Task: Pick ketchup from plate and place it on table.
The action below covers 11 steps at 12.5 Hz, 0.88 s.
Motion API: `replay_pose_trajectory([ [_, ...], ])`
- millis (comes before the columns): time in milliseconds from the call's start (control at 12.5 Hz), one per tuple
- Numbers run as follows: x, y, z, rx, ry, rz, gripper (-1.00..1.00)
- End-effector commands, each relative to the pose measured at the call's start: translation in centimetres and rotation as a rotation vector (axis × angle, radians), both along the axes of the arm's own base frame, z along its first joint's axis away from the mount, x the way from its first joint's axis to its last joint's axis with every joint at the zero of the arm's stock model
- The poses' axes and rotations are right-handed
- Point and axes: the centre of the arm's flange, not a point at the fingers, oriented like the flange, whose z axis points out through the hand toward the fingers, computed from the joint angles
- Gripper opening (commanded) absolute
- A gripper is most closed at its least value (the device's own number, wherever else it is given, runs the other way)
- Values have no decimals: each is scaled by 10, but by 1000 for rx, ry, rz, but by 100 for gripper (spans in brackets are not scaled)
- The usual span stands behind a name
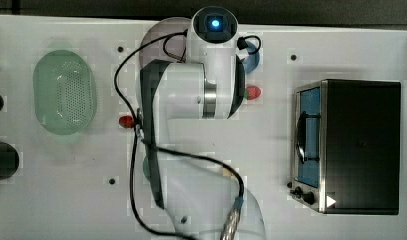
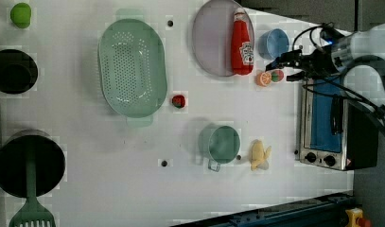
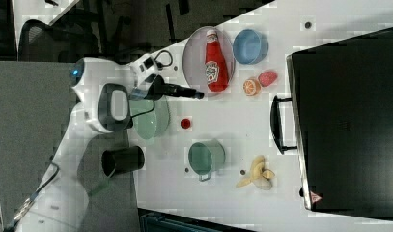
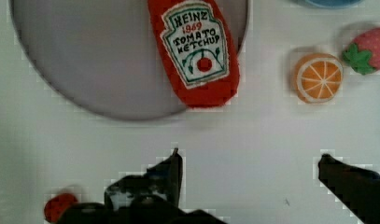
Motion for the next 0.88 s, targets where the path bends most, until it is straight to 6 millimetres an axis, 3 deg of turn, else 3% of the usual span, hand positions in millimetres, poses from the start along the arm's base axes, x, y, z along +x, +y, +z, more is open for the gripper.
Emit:
replay_pose_trajectory([
  [80, 19, 8, 0, 25, -59, 138, 100],
  [880, 60, 28, -109, 30, -161, 226, 100],
])
